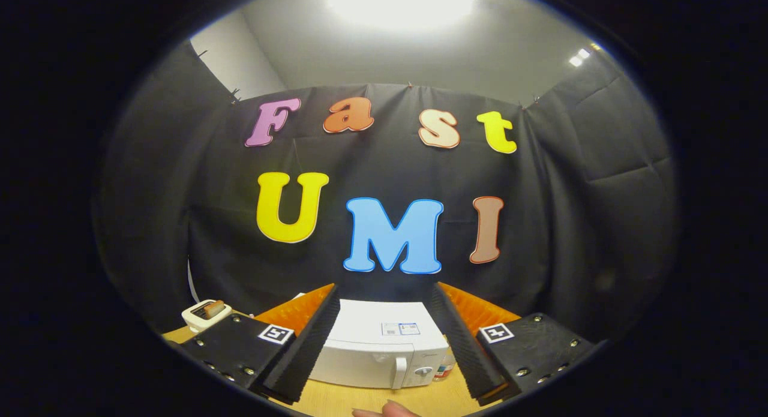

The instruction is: Open the microwave, put the food inside, and close the microwave door.

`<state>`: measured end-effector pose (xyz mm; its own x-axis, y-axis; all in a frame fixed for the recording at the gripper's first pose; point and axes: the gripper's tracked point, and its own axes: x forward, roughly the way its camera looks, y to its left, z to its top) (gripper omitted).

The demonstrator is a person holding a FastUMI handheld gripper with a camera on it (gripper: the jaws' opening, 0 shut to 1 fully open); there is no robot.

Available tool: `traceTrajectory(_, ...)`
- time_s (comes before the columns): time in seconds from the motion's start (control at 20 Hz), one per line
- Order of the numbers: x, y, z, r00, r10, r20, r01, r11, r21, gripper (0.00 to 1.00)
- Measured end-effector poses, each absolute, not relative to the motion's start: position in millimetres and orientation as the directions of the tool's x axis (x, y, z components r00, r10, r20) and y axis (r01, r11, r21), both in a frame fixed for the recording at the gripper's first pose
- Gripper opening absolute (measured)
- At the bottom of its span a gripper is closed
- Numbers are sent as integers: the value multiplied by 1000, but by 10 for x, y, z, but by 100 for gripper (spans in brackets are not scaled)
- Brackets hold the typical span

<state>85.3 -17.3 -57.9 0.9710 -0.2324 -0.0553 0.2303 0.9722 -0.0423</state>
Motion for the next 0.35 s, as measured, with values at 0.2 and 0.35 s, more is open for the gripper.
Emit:
traceTrajectory(0.2, 820, -120, -444, 976, -218, 8, 218, 974, -61, 96)
traceTrajectory(0.35, 794, -56, -387, 980, -195, 40, 198, 976, -88, 96)
